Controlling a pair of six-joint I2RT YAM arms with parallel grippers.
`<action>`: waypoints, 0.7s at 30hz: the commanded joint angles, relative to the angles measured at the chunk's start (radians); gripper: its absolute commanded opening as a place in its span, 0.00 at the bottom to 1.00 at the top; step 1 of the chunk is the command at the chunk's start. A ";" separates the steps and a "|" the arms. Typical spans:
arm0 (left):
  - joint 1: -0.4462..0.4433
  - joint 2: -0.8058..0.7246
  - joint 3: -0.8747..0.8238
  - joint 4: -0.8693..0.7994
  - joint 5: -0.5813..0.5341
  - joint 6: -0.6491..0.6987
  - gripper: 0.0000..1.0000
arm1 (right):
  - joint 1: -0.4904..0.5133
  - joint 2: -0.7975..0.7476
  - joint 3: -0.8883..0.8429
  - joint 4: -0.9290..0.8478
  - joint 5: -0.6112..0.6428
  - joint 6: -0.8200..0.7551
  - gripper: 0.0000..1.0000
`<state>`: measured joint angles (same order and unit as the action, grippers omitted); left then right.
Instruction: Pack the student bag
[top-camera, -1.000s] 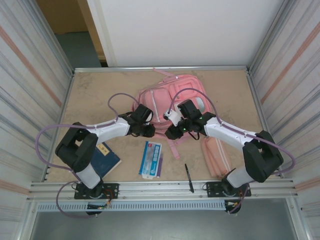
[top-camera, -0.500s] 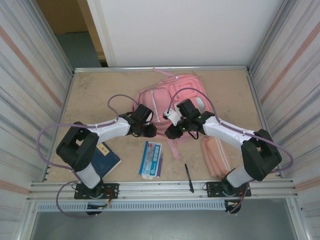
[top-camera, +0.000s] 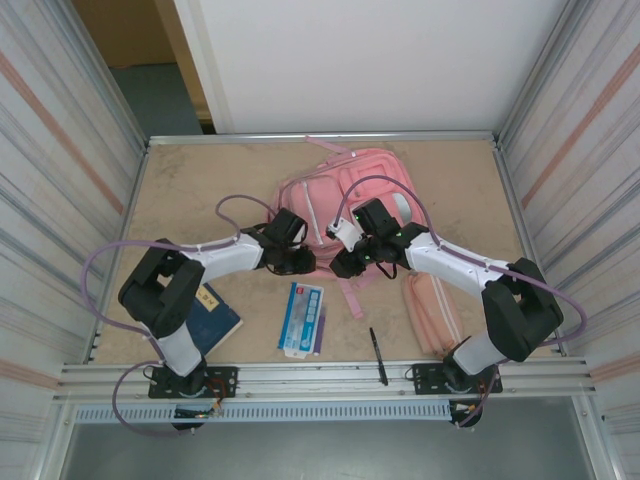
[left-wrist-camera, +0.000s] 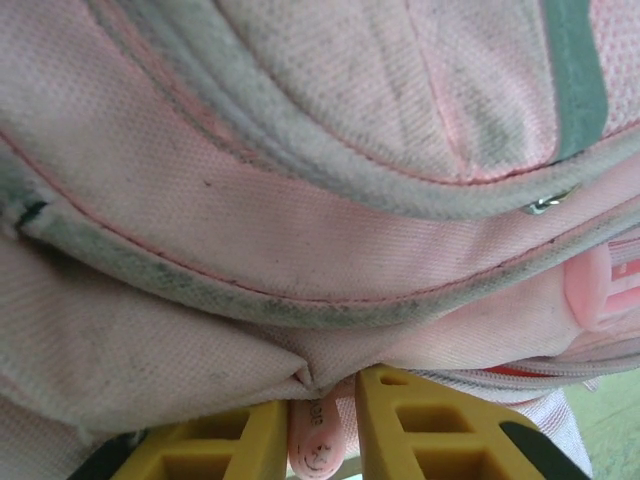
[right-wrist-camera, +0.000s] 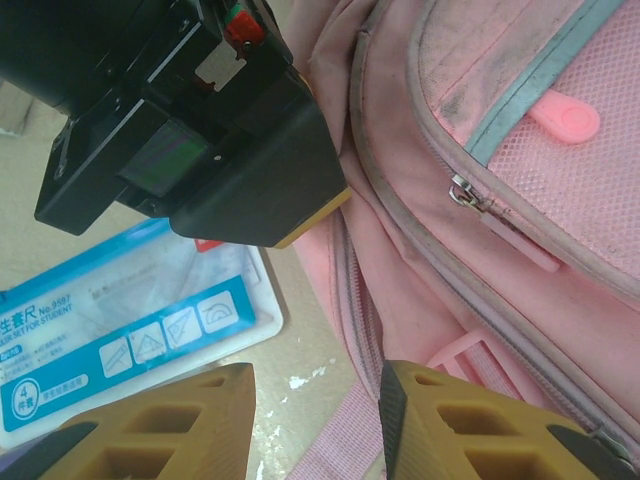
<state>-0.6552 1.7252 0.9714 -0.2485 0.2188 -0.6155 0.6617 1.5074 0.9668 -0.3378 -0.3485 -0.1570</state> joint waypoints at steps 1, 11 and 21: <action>-0.002 0.053 0.027 -0.080 0.038 -0.027 0.23 | 0.009 -0.003 0.000 -0.005 0.018 0.032 0.37; 0.002 0.066 0.045 -0.092 0.054 -0.022 0.04 | 0.007 0.009 0.012 -0.028 0.110 0.091 0.38; 0.012 -0.062 0.085 -0.110 0.089 0.053 0.00 | 0.005 0.020 -0.043 0.054 0.085 0.136 0.42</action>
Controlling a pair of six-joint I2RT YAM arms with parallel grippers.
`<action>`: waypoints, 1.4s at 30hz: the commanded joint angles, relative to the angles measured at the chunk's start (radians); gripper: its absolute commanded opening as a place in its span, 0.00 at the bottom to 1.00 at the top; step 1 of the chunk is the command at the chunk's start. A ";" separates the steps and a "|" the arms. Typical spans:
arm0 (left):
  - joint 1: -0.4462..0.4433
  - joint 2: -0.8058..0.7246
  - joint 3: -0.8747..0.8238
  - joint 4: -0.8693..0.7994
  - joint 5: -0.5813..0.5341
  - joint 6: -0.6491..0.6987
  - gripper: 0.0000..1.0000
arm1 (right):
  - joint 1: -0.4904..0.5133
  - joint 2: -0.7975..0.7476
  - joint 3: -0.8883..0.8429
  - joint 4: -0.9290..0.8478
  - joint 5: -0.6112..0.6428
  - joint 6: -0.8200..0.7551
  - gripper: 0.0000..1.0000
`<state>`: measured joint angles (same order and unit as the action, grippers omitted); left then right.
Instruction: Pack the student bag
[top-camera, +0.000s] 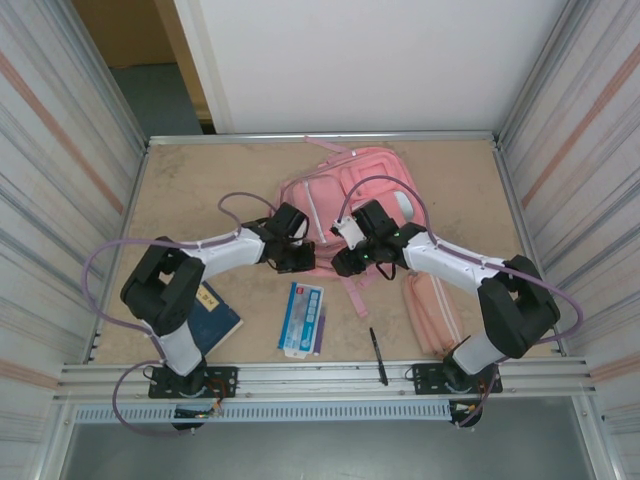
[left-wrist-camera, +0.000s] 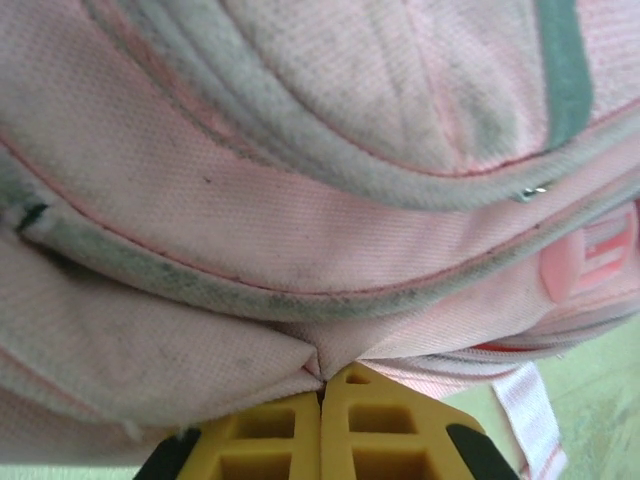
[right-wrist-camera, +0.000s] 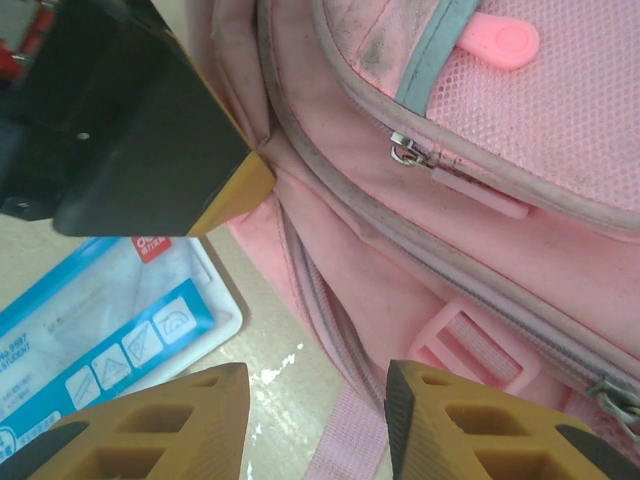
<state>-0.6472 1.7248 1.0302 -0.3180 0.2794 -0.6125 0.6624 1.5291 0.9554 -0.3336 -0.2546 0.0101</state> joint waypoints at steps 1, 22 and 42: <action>0.004 -0.068 0.028 -0.042 0.032 0.061 0.00 | 0.005 0.007 -0.031 0.056 -0.016 -0.065 0.42; 0.004 -0.163 0.029 -0.022 0.113 0.201 0.00 | 0.076 0.164 0.001 0.254 0.157 -0.404 0.92; 0.065 -0.216 0.007 -0.099 0.049 0.318 0.00 | 0.080 0.006 -0.106 0.321 0.151 -0.497 0.01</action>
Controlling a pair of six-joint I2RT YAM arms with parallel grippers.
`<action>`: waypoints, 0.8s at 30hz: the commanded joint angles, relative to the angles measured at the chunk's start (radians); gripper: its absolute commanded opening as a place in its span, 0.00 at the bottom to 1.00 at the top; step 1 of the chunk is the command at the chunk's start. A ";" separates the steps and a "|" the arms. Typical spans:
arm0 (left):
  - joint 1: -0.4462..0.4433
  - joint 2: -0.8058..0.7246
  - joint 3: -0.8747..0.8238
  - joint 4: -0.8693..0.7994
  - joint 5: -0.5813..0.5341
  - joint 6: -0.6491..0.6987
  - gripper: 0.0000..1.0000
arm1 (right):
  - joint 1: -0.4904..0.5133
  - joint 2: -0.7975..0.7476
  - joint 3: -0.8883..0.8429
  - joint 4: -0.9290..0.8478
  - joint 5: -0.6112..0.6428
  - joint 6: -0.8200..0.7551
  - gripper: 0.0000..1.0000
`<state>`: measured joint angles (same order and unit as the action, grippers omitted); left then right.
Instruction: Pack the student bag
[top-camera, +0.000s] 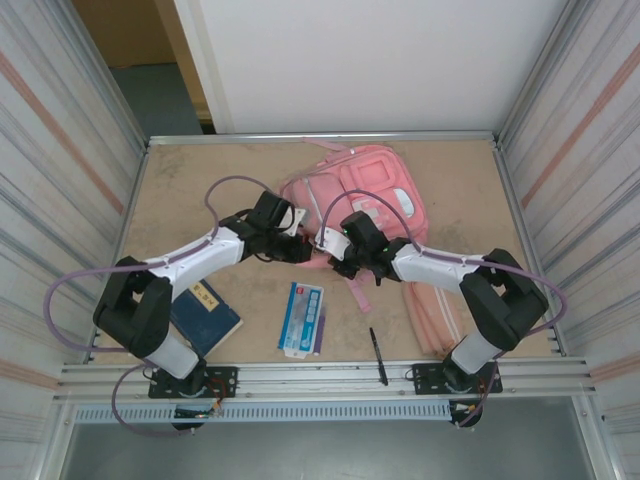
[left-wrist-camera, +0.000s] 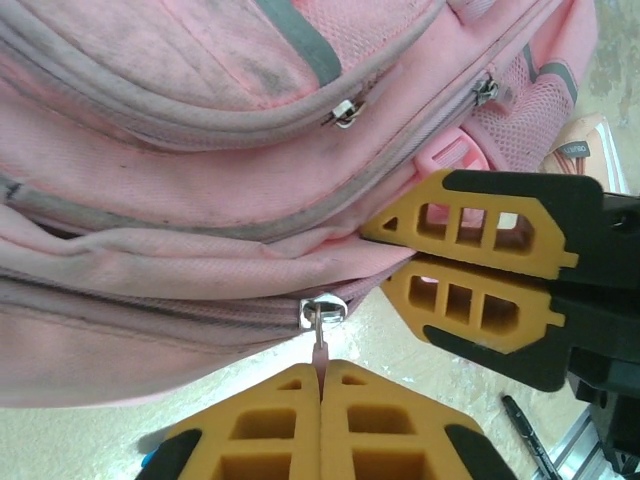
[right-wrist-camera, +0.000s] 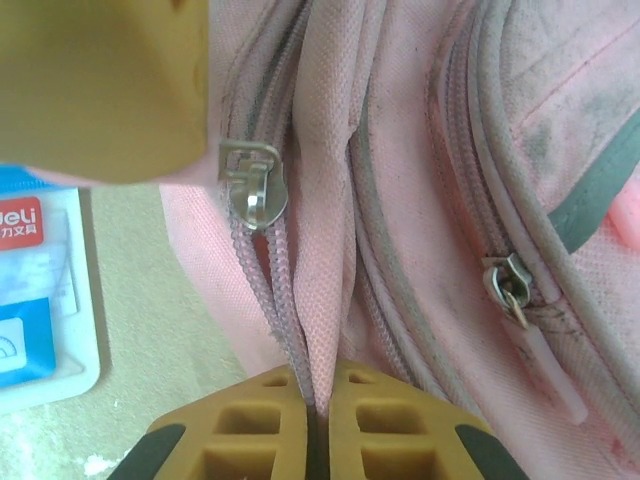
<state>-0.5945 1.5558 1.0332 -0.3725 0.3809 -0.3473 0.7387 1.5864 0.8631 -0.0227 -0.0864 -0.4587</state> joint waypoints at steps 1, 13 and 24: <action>0.015 -0.046 0.008 -0.058 -0.084 0.065 0.00 | 0.005 -0.059 -0.018 0.009 -0.008 -0.034 0.00; 0.100 -0.040 0.045 -0.091 -0.271 0.108 0.00 | 0.030 -0.104 -0.064 -0.037 0.131 -0.101 0.00; 0.110 -0.011 0.021 -0.066 -0.306 0.150 0.00 | 0.012 -0.119 -0.072 -0.056 0.177 -0.169 0.00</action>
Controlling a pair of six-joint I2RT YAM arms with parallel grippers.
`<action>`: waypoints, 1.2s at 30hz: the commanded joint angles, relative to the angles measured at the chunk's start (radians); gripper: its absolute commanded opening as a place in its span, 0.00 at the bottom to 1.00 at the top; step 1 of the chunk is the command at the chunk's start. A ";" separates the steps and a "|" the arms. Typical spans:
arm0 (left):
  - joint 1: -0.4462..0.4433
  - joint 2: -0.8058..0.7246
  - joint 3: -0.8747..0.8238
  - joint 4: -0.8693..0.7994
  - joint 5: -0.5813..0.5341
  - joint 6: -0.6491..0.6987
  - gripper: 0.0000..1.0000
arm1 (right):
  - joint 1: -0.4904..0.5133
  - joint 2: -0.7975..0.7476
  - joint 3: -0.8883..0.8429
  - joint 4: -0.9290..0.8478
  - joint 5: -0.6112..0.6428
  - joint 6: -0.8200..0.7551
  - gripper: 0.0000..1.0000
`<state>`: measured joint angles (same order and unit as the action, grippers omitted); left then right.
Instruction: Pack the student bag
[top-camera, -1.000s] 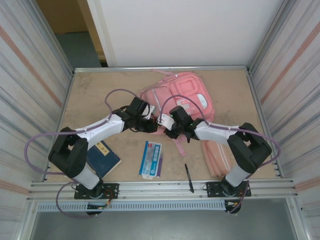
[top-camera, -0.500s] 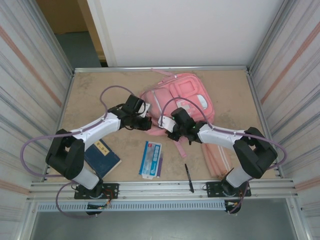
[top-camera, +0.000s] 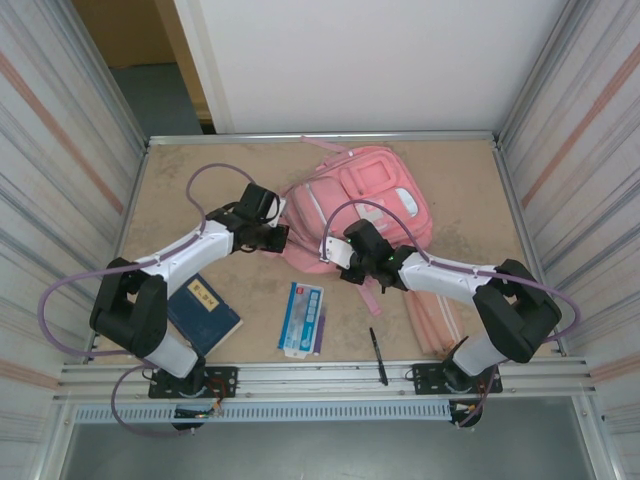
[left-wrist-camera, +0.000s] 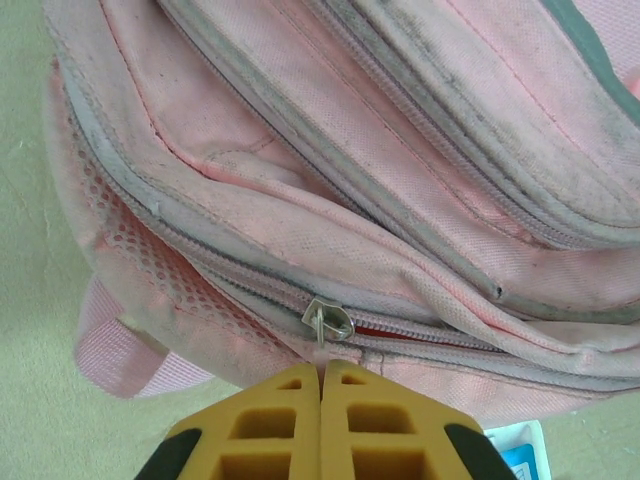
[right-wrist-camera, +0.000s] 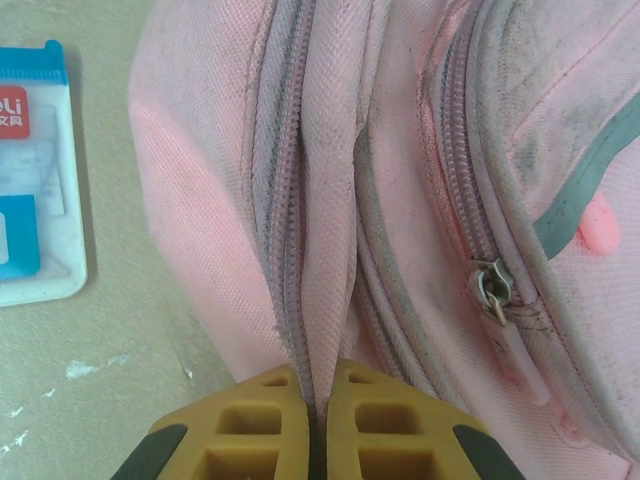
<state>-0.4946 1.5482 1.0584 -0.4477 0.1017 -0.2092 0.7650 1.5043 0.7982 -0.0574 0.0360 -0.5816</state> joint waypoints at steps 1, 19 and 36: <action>0.010 -0.011 -0.014 0.022 0.003 0.002 0.00 | -0.013 -0.033 -0.007 -0.021 0.052 -0.059 0.02; -0.082 -0.122 -0.112 0.193 0.262 -0.167 0.00 | 0.057 -0.150 0.009 -0.057 -0.137 0.071 0.57; -0.132 -0.059 -0.086 0.048 0.079 -0.356 0.38 | 0.014 0.002 0.004 0.005 -0.211 0.111 0.61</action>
<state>-0.5915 1.4609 0.9443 -0.3336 0.2642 -0.4805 0.7914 1.4975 0.8200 -0.0826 -0.1429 -0.5087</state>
